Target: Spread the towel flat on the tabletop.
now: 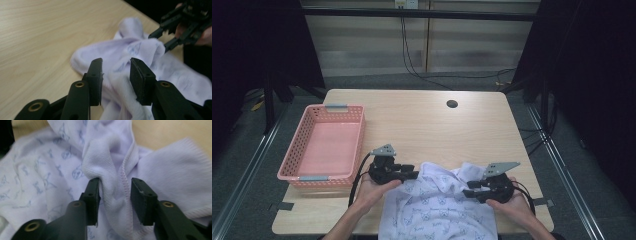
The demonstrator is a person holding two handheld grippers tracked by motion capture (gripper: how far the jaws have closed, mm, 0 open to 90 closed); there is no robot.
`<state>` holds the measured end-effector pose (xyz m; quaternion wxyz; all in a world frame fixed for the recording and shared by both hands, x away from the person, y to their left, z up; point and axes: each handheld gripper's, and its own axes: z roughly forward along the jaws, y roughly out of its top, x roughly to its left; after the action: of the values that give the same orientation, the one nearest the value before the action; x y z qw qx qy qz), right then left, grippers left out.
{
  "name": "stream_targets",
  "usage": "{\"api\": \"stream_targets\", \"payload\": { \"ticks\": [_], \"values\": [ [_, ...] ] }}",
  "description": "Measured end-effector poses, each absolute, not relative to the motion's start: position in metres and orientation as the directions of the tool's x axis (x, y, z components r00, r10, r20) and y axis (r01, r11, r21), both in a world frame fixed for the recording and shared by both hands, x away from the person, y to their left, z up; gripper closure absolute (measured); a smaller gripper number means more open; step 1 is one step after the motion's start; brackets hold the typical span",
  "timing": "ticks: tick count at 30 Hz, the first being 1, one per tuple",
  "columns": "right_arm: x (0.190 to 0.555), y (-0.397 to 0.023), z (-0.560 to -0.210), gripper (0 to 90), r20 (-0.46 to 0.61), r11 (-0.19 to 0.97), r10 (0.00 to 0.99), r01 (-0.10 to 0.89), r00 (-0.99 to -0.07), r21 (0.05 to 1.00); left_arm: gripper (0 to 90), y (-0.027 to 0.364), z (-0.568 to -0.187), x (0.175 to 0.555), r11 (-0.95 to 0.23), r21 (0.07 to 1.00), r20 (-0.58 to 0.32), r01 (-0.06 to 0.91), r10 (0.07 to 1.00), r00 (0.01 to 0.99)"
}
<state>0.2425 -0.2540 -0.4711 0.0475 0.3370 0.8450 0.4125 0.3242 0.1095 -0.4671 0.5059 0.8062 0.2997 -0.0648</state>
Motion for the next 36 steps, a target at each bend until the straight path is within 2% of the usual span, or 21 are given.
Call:
{"api": "stream_targets", "payload": {
  "ticks": [3,7,15,17,18,19,20,21,22,24,26,29,33,36],
  "values": [
    [0.246,-0.273,-0.454,57.0,0.197,0.368,0.634,0.516,-0.748,0.774,60.9,0.109,-0.464,0.332,-0.31,0.784,-0.387,0.538,0.435,0.813],
    [0.26,-0.299,-0.446,60.1,0.168,0.302,0.722,0.524,-0.671,0.796,60.2,0.1,-0.469,0.342,-0.346,0.765,-0.353,0.544,0.481,0.803],
    [0.28,-0.298,-0.474,59.1,0.17,0.342,0.737,0.577,-0.654,0.742,50.5,0.076,-0.495,0.344,-0.466,0.691,-0.309,0.553,0.501,0.809],
    [0.281,-0.294,-0.478,60.4,0.166,0.357,0.735,0.582,-0.658,0.73,49.6,0.075,-0.5,0.345,-0.473,0.677,-0.324,0.564,0.497,0.805],
    [0.281,-0.293,-0.479,63.3,0.165,0.361,0.734,0.584,-0.659,0.727,50.4,0.075,-0.502,0.345,-0.472,0.678,-0.321,0.563,0.499,0.805],
    [0.281,-0.292,-0.481,64.8,0.164,0.367,0.733,0.587,-0.661,0.722,57.4,0.075,-0.502,0.344,-0.478,0.674,-0.325,0.563,0.492,0.808],
    [0.28,-0.291,-0.483,69.9,0.162,0.374,0.734,0.592,-0.66,0.714,68.2,0.074,-0.502,0.343,-0.492,0.671,-0.311,0.555,0.493,0.813],
    [0.279,-0.29,-0.484,81.8,0.164,0.382,0.73,0.595,-0.664,0.707,78.3,0.073,-0.502,0.341,-0.497,0.674,-0.304,0.547,0.488,0.818],
    [0.279,-0.29,-0.484,87.4,0.155,0.391,0.724,0.585,-0.672,0.71,85.8,0.074,-0.5,0.339,-0.498,0.685,-0.29,0.532,0.484,0.825],
    [0.277,-0.295,-0.477,89.4,0.181,0.348,0.723,0.578,-0.667,0.738,87.1,0.078,-0.493,0.338,-0.461,0.712,-0.301,0.529,0.48,0.824],
    [0.276,-0.301,-0.468,89.6,0.164,0.319,0.746,0.562,-0.646,0.764,87.2,0.088,-0.481,0.338,-0.408,0.748,-0.309,0.523,0.485,0.818],
    [0.277,-0.319,-0.455,89.8,0.177,0.25,0.772,0.549,-0.61,0.798,87.2,0.107,-0.462,0.336,-0.338,0.796,-0.285,0.501,0.521,0.805],
    [0.276,-0.342,-0.442,89.9,0.183,0.163,0.822,0.531,-0.539,0.832,87.3,0.134,-0.443,0.334,-0.262,0.832,-0.28,0.49,0.564,0.777],
    [0.272,-0.355,-0.428,90.0,0.194,0.108,0.832,0.494,-0.519,0.863,87.3,0.149,-0.429,0.332,-0.23,0.855,-0.269,0.465,0.57,0.776]
  ]
}}
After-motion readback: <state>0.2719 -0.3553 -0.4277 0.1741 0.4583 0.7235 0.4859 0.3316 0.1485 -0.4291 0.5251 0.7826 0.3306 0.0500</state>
